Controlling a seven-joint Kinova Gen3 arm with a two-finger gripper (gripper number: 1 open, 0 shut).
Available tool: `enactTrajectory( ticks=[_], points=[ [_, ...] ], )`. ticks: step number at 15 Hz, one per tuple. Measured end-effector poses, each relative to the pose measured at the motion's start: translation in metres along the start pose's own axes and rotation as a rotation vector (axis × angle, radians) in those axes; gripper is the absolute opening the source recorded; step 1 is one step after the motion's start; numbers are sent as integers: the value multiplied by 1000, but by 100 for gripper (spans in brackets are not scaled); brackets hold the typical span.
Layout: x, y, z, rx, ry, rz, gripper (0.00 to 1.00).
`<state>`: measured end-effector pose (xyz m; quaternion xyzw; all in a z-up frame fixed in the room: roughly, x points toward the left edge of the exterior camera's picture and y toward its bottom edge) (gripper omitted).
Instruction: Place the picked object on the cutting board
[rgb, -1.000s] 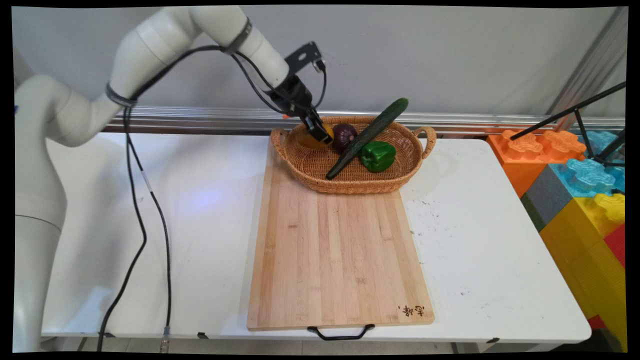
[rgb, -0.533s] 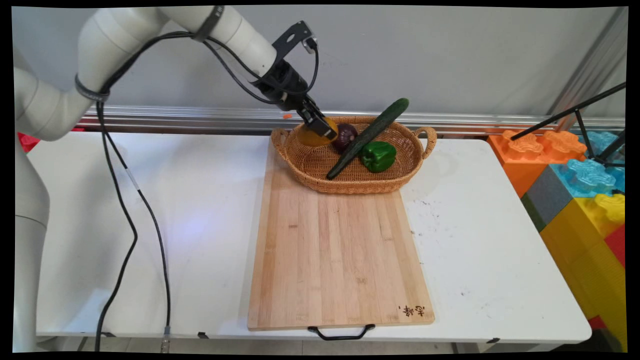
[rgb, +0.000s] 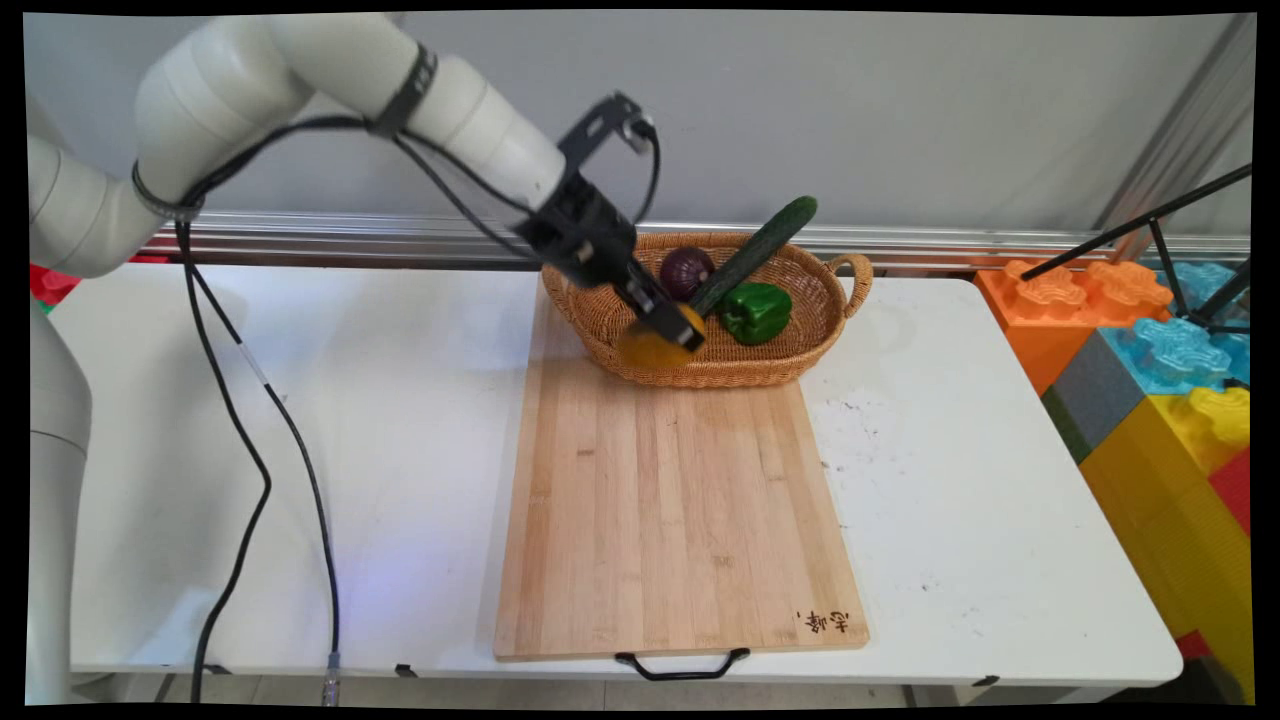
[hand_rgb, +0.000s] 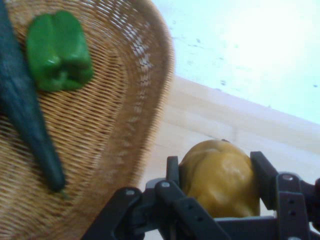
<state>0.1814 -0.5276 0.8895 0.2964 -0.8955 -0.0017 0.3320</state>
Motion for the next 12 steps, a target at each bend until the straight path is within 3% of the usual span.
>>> enactTrajectory(
  ticks=[5,12],
  points=[
    [-25,27,49,-30,-34,-59,0],
    [-46,34,100,-21,-73,-54,0]
  ],
)
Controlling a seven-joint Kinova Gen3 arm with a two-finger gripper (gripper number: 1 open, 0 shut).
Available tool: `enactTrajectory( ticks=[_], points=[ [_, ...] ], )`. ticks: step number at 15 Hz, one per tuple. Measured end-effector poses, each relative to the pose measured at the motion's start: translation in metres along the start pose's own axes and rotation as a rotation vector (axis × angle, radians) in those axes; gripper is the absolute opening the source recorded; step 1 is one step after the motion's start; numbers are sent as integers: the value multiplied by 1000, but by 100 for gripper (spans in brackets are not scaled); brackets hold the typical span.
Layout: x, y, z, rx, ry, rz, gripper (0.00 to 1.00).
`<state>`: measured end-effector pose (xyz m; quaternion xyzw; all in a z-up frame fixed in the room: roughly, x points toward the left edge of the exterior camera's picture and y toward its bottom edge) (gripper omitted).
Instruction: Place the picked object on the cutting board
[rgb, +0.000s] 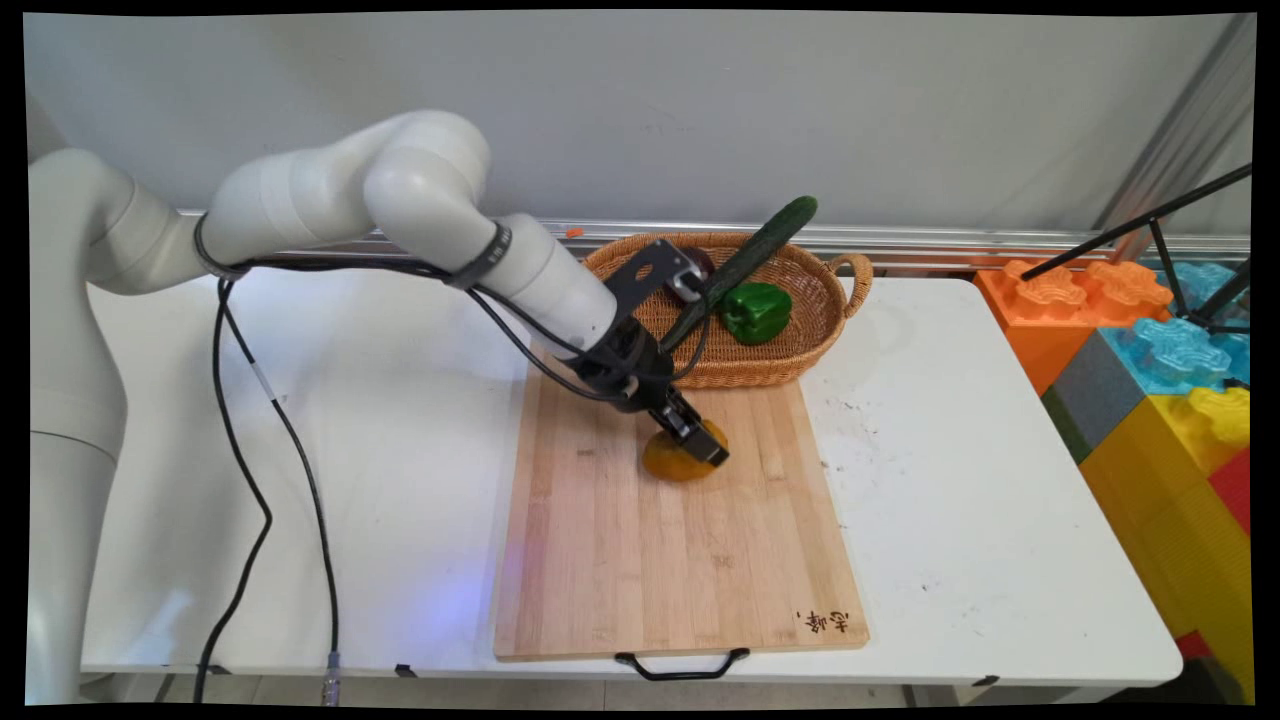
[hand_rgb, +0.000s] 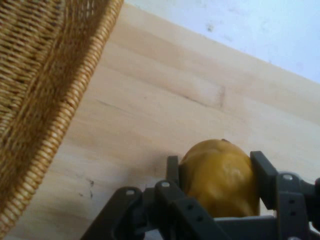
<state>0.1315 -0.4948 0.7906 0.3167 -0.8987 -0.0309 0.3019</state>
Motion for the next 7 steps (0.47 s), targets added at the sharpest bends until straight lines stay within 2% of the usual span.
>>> enactTrajectory(
  ticks=[2,3,7],
  points=[
    [-1,2,6,2,-7,12,0],
    [-1,3,8,2,-10,20,100],
    [3,8,8,-1,-14,43,100]
  ],
)
